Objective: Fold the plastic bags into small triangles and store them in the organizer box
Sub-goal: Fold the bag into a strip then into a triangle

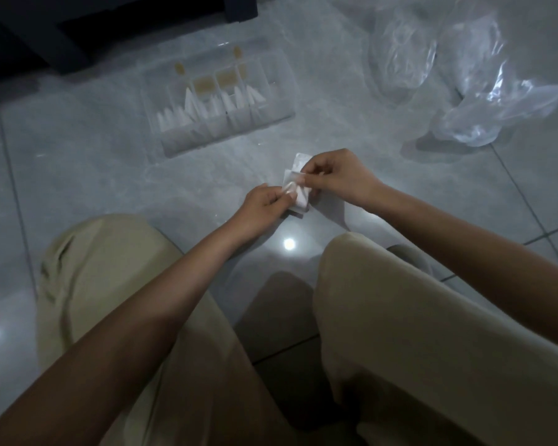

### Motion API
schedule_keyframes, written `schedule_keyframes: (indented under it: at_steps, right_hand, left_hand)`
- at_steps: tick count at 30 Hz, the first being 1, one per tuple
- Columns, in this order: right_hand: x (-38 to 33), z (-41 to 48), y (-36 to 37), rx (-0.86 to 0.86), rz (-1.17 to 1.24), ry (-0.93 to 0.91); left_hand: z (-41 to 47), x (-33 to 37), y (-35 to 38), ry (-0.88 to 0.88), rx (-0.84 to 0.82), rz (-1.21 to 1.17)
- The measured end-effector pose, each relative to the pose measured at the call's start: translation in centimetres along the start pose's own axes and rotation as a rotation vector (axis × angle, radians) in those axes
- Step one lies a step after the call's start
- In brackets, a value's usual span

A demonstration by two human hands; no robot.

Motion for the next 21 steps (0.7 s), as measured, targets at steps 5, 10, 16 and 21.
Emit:
schedule_keyframes:
  at_steps: [5, 10, 16, 21]
  right_hand:
    - [0.7, 1.8, -0.8, 0.029, -0.007, 0.061]
    - [2.1, 2.1, -1.1, 0.1, -0.033, 0.115]
    - [2.6, 2.1, -1.1, 0.189, -0.126, 0.135]
    - [2.9, 2.3, -1.3, 0.24, -0.121, 0.205]
  left_hand:
    - [0.5, -0.9, -0.6, -0.11, 0.035, -0.073]
    - [1.0, -0.5, -1.0, -0.135, 0.054, 0.05]
    - [1.6, 0.5, -1.2, -0.211, 0.076, 0.1]
    - [2.7, 0.5, -1.2, -0.255, 0.037, 0.252]
Point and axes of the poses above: each hand's wrist, its own z-axis towards the middle knuckle, its own y-axis out of the palm, x = y × z, the point moved 8 cm from there along z, towards the middle knuckle, and after that the axes turned 9 degrees about z, right-handed, at the moved point
